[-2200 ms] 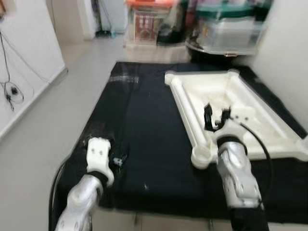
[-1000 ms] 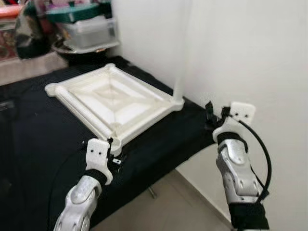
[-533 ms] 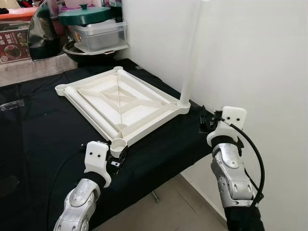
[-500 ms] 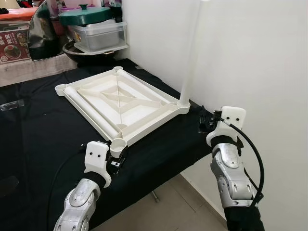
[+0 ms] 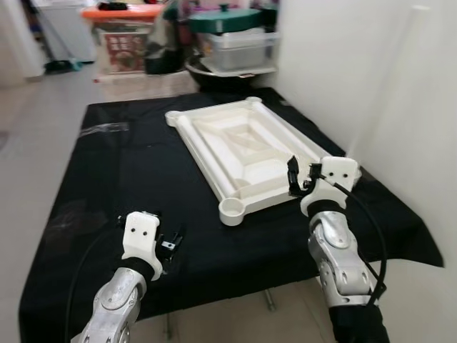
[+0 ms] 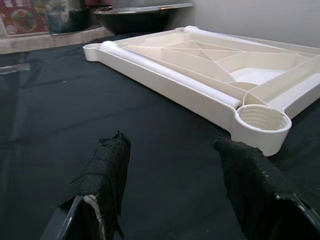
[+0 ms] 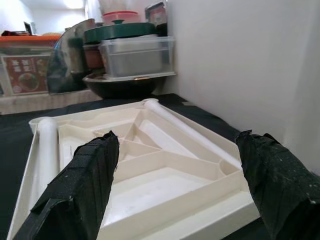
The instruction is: Building children table
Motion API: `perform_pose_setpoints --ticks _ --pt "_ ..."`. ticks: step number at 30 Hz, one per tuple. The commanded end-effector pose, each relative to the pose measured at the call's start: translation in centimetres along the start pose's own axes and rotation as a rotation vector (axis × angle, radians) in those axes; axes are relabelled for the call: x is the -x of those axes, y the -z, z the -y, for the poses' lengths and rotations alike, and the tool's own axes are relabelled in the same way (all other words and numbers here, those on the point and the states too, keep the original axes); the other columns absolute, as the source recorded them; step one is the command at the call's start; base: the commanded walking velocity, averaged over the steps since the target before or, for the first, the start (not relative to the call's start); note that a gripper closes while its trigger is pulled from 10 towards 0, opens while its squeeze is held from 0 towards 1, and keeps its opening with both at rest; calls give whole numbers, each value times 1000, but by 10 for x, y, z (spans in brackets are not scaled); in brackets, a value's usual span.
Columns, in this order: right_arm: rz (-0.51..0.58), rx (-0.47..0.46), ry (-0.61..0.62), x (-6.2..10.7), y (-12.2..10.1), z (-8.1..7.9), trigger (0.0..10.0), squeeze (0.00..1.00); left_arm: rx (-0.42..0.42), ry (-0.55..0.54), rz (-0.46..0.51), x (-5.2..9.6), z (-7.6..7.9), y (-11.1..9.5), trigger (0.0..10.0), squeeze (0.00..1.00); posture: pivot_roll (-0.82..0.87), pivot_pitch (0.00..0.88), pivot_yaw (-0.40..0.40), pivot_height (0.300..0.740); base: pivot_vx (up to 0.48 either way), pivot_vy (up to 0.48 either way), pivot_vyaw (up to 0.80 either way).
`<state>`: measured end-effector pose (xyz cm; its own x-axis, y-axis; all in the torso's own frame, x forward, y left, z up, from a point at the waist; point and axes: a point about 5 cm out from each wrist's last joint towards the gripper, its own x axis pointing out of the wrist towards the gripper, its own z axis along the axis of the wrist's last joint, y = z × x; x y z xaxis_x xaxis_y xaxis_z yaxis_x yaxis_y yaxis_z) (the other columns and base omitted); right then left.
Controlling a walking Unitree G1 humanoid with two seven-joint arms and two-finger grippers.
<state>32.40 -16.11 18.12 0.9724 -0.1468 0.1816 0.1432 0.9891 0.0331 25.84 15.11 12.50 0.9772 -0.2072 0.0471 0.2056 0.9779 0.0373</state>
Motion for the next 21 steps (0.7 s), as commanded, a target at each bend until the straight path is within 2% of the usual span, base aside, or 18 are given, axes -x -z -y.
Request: perform_pose_setpoints --ticks 1,17,21 --pt "-32 3 16 0 5 3 10000 0 18 -15 -4 1 -1 1 10000 0 15 0 -35 740 0 0 0" --pt "-39 -5 14 -2 5 2 10000 0 48 -9 -19 -1 0 2 10000 0 10 0 -35 740 0 0 0" --pt "-40 -7 14 -3 6 1 10000 0 50 -1 -22 -1 1 2 10000 0 12 0 -32 740 -285 0 0"
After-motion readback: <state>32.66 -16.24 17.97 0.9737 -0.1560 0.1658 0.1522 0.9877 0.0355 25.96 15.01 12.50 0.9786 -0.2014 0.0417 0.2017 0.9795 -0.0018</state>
